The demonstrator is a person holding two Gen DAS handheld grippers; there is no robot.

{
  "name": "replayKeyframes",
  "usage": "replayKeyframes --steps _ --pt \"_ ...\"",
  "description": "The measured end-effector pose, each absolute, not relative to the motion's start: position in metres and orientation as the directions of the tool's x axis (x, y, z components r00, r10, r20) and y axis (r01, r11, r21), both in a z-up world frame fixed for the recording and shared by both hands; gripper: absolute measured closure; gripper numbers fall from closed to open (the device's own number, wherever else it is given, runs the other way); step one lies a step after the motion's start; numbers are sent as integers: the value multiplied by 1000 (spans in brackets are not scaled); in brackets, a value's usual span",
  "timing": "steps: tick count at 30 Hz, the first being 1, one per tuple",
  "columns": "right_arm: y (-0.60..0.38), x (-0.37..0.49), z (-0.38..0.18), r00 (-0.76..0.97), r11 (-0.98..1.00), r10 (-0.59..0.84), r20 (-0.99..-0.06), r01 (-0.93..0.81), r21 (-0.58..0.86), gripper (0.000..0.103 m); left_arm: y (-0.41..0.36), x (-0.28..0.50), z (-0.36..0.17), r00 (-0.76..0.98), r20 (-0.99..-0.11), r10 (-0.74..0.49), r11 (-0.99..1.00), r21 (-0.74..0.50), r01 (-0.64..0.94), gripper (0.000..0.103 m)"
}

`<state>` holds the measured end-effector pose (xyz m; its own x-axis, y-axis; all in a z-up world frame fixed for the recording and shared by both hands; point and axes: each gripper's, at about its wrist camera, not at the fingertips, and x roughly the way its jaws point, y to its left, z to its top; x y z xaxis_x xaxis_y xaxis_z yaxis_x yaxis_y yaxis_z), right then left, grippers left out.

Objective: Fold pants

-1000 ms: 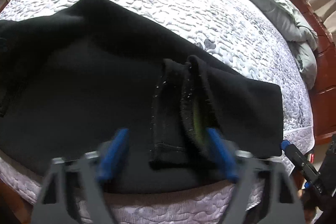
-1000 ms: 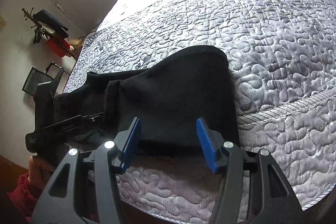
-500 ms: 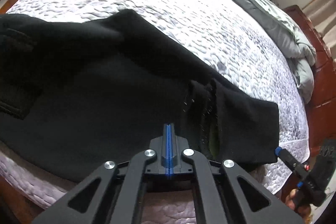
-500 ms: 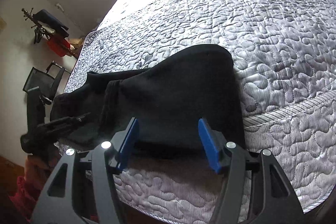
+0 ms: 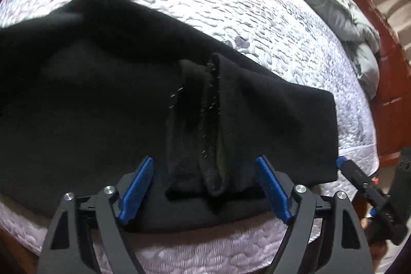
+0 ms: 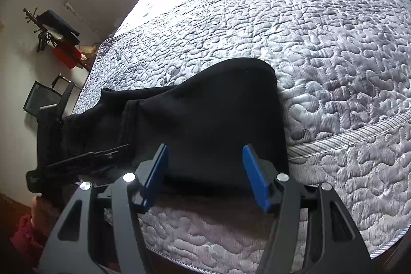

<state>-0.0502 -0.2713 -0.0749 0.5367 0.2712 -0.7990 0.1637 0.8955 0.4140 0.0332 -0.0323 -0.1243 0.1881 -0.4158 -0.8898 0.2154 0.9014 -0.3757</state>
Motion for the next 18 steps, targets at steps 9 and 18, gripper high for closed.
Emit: replayKeyframes --steps 9,18 --pt "-278 -52 -79 540 885 270 -797 188 427 42 -17 31 -108 261 -851 -456 889 -418 189 93" --pt "-276 -50 -75 545 879 288 -787 175 443 41 34 36 -118 274 -872 -405 914 -378 148 93"
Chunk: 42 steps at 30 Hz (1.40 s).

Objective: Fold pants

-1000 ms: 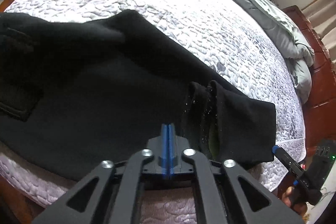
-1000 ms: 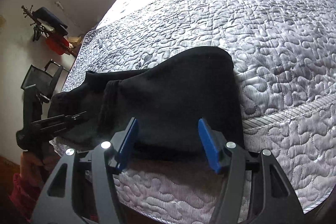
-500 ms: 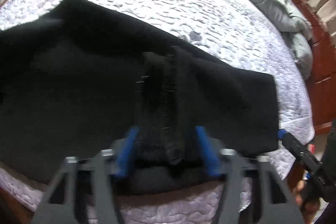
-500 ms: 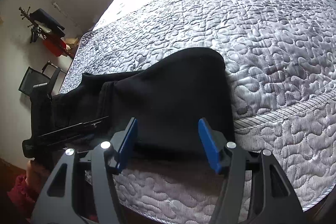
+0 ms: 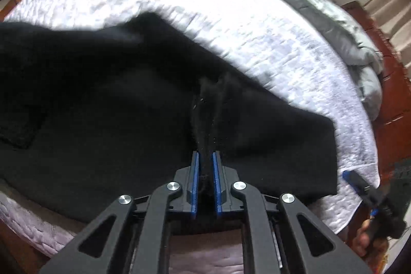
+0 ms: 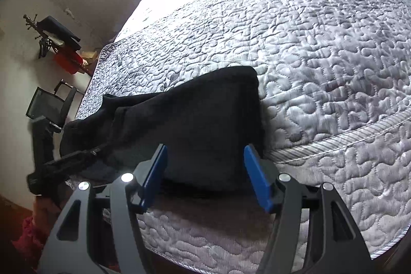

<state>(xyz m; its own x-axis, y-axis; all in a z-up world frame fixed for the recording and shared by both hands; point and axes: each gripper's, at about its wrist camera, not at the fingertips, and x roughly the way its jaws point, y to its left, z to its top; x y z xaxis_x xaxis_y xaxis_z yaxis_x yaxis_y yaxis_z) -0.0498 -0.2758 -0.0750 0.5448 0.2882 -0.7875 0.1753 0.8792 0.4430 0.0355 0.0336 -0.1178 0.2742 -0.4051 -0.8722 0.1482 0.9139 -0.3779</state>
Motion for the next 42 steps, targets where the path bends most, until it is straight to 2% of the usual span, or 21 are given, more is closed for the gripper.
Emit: replayKeyframes --steps 3,5,7,10,13,16,19,23,25,30,31,32,34,38,42 --pt "-270 -46 -84 522 887 280 -806 182 425 40 36 34 -123 278 -872 -402 915 -373 155 83" --pt "-267 -45 -83 510 904 259 -820 171 391 40 37 35 -117 265 -876 -402 915 -375 149 70" --pt "-269 -45 -76 519 907 256 -816 163 388 40 43 37 -105 278 -864 -420 908 -400 128 65" --pt "-277 -39 -52 558 907 269 -785 128 401 40 41 36 -79 333 -836 -436 900 -407 156 65" --pt "-275 -19 -40 545 901 325 -773 69 428 38 19 41 -64 321 -809 -493 869 -439 226 59" --pt "-266 4 -39 525 913 325 -787 41 405 38 -10 50 -73 255 -810 -528 844 -466 266 58" --pt "-265 27 -57 449 923 304 -840 81 377 39 -27 57 -97 199 -846 -494 857 -435 278 58" --pt "-279 41 -99 357 917 269 -894 187 351 42 -15 61 -123 166 -859 -484 865 -440 241 67" --pt "-284 40 -118 347 903 291 -892 208 375 42 -11 61 -126 158 -861 -484 865 -444 234 72" --pt "-279 33 -116 366 916 273 -889 183 357 41 -6 59 -123 157 -852 -500 857 -459 235 74" --pt "-279 30 -111 372 912 276 -887 191 363 41 -7 59 -120 155 -854 -497 860 -460 223 71" --pt "-280 28 -105 378 908 277 -884 197 369 41 -7 57 -116 157 -857 -491 864 -456 213 62" --pt "-280 17 -92 405 904 287 -868 185 385 41 -6 49 -105 190 -848 -494 863 -453 222 51" --pt "-271 -20 -75 445 877 358 -821 143 459 38 -7 31 -95 217 -842 -495 858 -433 278 48" --pt "-269 -37 -98 410 856 377 -831 188 481 39 -9 27 -116 187 -857 -480 864 -424 272 48"
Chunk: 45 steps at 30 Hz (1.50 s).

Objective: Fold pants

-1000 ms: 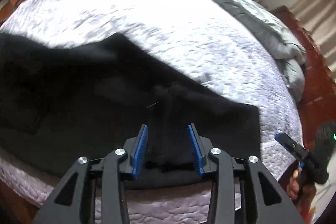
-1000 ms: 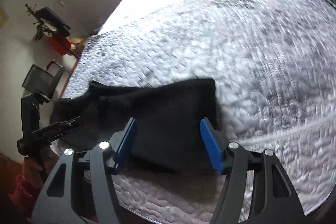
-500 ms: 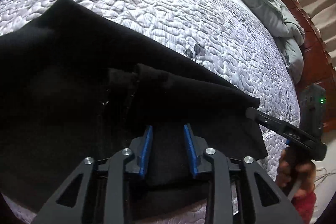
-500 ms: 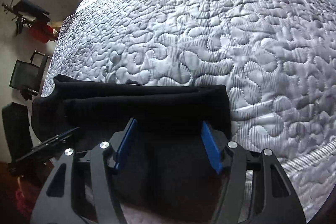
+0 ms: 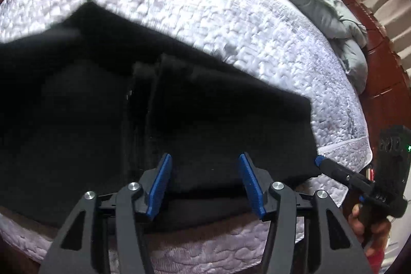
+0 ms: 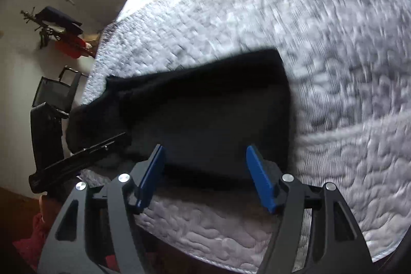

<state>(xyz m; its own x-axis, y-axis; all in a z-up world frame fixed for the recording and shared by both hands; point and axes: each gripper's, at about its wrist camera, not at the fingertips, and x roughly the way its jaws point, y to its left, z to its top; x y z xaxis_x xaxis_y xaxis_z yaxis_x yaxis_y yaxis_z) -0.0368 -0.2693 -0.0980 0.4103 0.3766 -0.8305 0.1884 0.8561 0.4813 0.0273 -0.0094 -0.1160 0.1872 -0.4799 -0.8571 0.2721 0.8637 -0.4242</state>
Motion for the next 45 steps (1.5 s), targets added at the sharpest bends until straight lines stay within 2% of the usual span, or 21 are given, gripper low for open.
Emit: replayKeyframes --steps 1,4,9,11,15,20,25,27,31,35,42,45 --pt "-273 -38 -110 393 849 374 -840 219 481 43 -10 27 -118 199 -853 -482 862 -420 284 48" --pt "-280 -36 -126 398 835 392 -829 224 503 44 -15 28 -119 200 -862 -467 864 -396 310 48" --pt "-266 -33 -116 388 876 343 -855 197 441 43 -6 26 -111 194 -849 -492 857 -433 279 48" --pt "-258 -37 -99 396 895 310 -864 186 406 35 8 23 -99 204 -839 -505 855 -454 250 47" --pt "-243 -40 -71 441 907 325 -837 107 408 32 52 14 -78 292 -828 -478 877 -431 215 39" --pt "-217 -27 -67 430 907 349 -832 66 415 31 130 4 -76 353 -847 -398 915 -393 89 38" --pt "-195 -13 -81 380 917 346 -857 57 396 31 215 -8 -94 385 -869 -311 916 -382 -123 38" --pt "-189 -11 -87 365 923 336 -868 56 380 31 251 -9 -104 397 -867 -301 884 -410 -224 38" --pt "-188 -11 -97 342 928 322 -883 69 366 31 294 -4 -118 434 -845 -313 822 -470 -323 39" --pt "-189 -9 -104 338 929 316 -887 81 362 31 313 10 -131 463 -808 -364 757 -547 -358 39" --pt "-189 -6 -110 330 934 306 -893 79 349 30 309 35 -138 480 -783 -396 726 -587 -359 36" --pt "-187 -5 -112 329 937 300 -896 75 341 29 310 38 -131 518 -746 -419 685 -634 -359 39"
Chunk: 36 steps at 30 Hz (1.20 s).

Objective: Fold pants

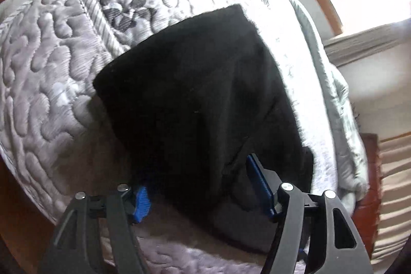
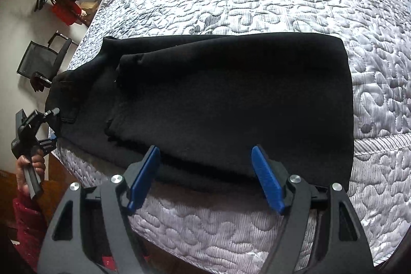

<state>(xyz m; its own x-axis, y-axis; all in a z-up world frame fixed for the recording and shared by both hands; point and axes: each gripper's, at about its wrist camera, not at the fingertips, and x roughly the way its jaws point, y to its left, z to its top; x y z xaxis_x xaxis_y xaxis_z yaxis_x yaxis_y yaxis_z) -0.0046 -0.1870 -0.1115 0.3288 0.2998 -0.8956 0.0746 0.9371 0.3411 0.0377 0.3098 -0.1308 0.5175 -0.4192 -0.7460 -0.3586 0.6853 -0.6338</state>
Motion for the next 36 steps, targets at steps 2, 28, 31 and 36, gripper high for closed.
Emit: replayKeyframes --steps 2,28,31,36 --pt "-185 -5 -112 327 941 295 -898 64 332 28 308 39 -129 532 -730 -430 672 -652 -351 40" --pt "-201 -14 -104 360 927 308 -881 95 363 26 293 44 -88 659 -673 -337 670 -663 -334 83" --pt "-208 -16 -101 363 923 304 -881 115 366 26 279 47 -72 682 -652 -331 707 -650 -278 83" --pt "-218 -20 -101 375 915 308 -875 134 379 26 245 50 -39 721 -606 -336 783 -605 -144 83"
